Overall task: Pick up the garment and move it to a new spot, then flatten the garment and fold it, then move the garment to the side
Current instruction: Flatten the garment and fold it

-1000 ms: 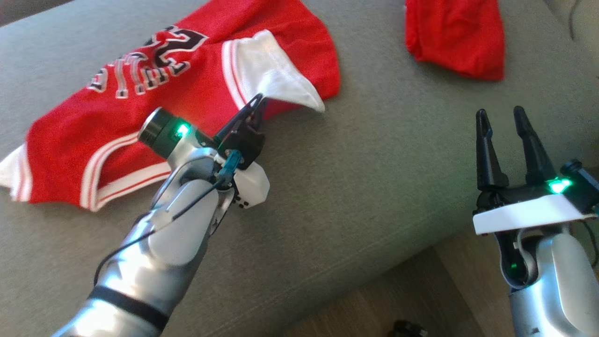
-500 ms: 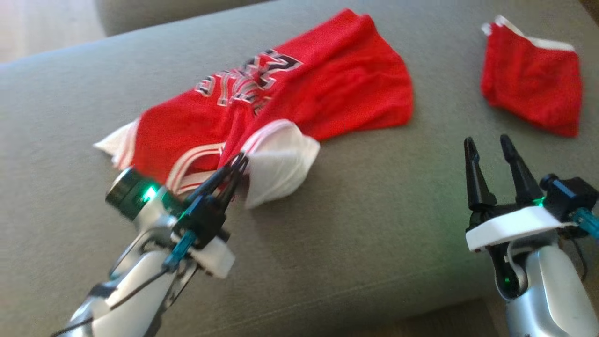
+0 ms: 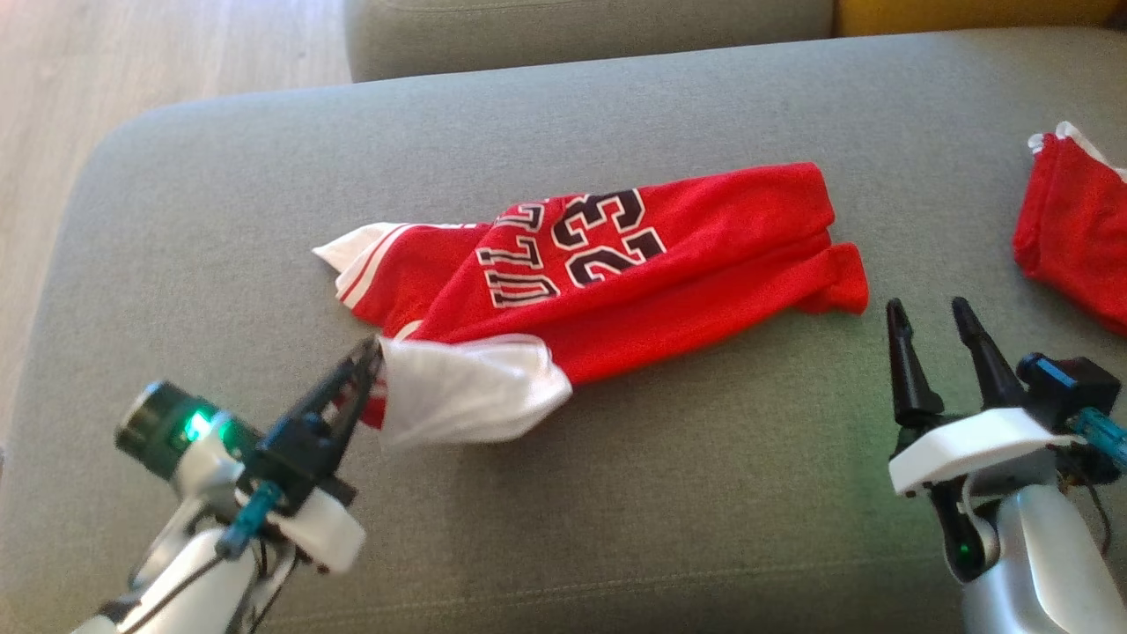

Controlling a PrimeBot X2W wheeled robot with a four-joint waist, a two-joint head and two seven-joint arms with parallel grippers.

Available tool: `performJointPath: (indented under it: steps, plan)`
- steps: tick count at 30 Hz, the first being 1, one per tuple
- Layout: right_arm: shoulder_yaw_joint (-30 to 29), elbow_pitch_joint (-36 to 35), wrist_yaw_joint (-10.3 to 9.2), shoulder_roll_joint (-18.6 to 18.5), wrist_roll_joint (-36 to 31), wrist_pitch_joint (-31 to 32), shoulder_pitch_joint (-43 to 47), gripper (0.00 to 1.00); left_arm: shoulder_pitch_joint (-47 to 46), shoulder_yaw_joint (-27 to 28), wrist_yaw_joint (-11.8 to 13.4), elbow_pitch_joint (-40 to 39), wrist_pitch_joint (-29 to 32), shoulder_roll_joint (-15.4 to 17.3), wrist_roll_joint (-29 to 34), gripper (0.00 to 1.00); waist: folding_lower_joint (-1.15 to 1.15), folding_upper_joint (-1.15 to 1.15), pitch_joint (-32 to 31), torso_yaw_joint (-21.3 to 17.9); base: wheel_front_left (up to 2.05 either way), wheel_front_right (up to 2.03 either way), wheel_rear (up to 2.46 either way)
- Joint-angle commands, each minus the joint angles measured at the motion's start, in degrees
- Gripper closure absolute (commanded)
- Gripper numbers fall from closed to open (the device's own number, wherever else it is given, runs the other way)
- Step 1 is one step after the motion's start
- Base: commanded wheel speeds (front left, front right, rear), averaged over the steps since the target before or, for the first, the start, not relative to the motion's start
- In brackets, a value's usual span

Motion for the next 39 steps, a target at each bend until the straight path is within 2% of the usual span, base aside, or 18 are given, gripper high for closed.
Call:
performJointPath:
  steps: [1, 7, 8, 9, 10, 14, 19, 20, 23, 25, 28, 31, 34, 39]
  plan:
    - [0.3, -1.0, -0.02, 0.0, -0.7, 0.2, -1.1, 0.0, -1.2, 1.8, -1.0, -1.8, -0.3, 2.4, -0.3, 1.0, 0.01, 0.0, -0.2, 0.6, 0.0, 0.0, 0.0]
    - [-2.2, 1.0, -0.02, 0.0, -1.8, 0.7, -1.9, 0.0, 0.9, -0.7, -3.8, 1.0, -0.3, 1.9, -1.1, 1.0, 0.01, 0.0, -0.2, 1.2, 0.0, 0.0, 0.0]
    - [-2.4, 1.3, -0.02, 0.0, -1.9, 0.7, -2.0, 0.0, 1.4, -1.2, -4.3, 2.5, -0.2, 1.8, -1.5, 0.78, 0.01, 0.0, -0.3, 1.3, 0.0, 0.0, 0.0]
    - [-2.6, 1.5, -0.02, 0.0, -2.0, 0.7, -2.0, 0.0, 1.8, -1.6, -4.6, 4.2, 0.2, 1.6, -1.9, 0.37, 0.01, 0.0, -0.4, 1.4, 0.0, 0.0, 0.0]
    - [-2.7, 1.8, -0.02, 0.0, -2.1, 0.7, -2.1, 0.0, 1.9, -1.9, -4.7, 5.4, 1.0, 1.3, -2.0, 0.0, 0.01, 0.0, -0.6, 1.5, 0.0, 0.0, 0.0]
    - [-3.0, 2.6, -0.02, 0.0, -2.3, 0.8, -2.3, 0.0, 1.7, -1.1, -3.2, 8.3, 1.6, -0.2, -3.4, 0.0, 0.01, 0.0, -1.2, 1.8, 0.0, 0.0, 0.0]
    - [-2.9, 2.1, -0.02, 0.0, -2.7, 0.7, -2.7, 0.0, 1.4, 3.7, 2.4, 7.2, 0.4, -3.4, -6.5, 0.0, 0.01, 0.0, -1.6, 2.6, 0.0, 0.0, 0.0]
    - [-2.9, 2.1, -0.02, 0.0, -2.7, 0.7, -2.7, 0.0, 1.4, 3.7, 2.4, 7.2, 0.4, -3.4, -6.5, 0.0, 0.01, 0.0, -1.6, 2.6, 0.0, 0.0, 0.0]
    - [-3.0, 1.4, -0.02, 0.0, -3.5, 1.0, -3.5, 0.0, 1.6, 7.8, 5.9, 4.2, -0.1, -6.7, -9.7, 0.0, 0.01, 0.0, -1.1, 3.4, 0.0, 0.0, 0.0]
    - [-3.2, 1.2, -0.02, 0.0, -4.3, 1.4, -4.6, 0.0, 1.8, 9.6, 7.1, 1.5, -0.2, -8.4, -10.4, 0.0, 0.01, 0.0, -0.5, 4.0, 0.0, 0.0, 0.0]
    - [-3.8, 1.6, -0.02, 0.0, -6.0, 2.7, -7.1, 0.0, 2.6, 10.9, 7.2, -1.8, -0.3, -10.5, -10.3, 0.0, 0.01, 0.0, 0.9, 5.2, 0.0, 0.0, 0.0]
    - [-5.2, 3.7, -0.02, 0.0, -7.5, 4.7, -10.8, 0.0, 3.2, 11.4, 6.1, -2.5, -0.3, -12.0, -9.6, 0.0, 0.01, 0.0, 2.5, 6.5, 0.0, 0.0, 0.0]
    - [-8.5, 9.6, -0.02, -0.2, -4.8, 8.6, -16.9, 0.0, 3.2, 12.3, 4.4, -2.1, -0.3, -13.6, -8.9, 0.0, 0.01, 0.0, 4.8, 8.5, 0.0, 0.0, 0.0]
    - [-8.9, 17.7, -0.02, -4.4, -3.6, 11.1, -23.4, 0.0, 2.6, 13.2, 2.6, -1.2, -0.3, -15.4, -7.8, 0.0, 0.01, 0.0, 7.2, 11.2, 0.0, 0.0, 0.0]
